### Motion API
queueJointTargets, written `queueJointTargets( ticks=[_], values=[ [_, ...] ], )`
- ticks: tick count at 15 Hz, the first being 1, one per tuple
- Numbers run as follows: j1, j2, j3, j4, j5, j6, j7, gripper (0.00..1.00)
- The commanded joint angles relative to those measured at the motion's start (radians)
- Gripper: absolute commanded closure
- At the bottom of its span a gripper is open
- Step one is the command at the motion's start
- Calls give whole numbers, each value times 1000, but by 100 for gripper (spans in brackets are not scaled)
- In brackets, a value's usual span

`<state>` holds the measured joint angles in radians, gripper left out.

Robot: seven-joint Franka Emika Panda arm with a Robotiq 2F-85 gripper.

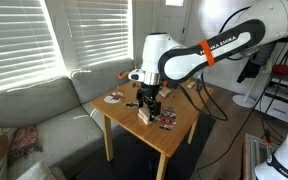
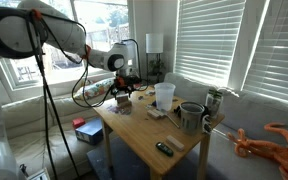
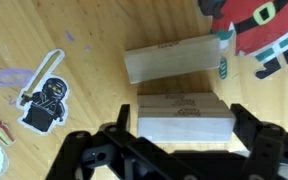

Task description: Pick up the bottom wooden block from the stacked blocks in a square and put it on the top stacked wooden block, pick up the two stacked blocks and turn them ninety degrees anticlockwise to stack them on the block to the left, pick up the block to the right and stack it on the three stacked blocks

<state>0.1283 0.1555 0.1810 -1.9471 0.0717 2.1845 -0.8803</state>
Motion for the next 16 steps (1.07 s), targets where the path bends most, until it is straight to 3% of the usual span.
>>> queueJointTargets(
  ticks=[1, 16],
  values=[
    [-10, -35, -1, -19, 12, -12, 2, 0],
    [-18, -138, -25, -175, 7, 62, -1, 0]
  ],
)
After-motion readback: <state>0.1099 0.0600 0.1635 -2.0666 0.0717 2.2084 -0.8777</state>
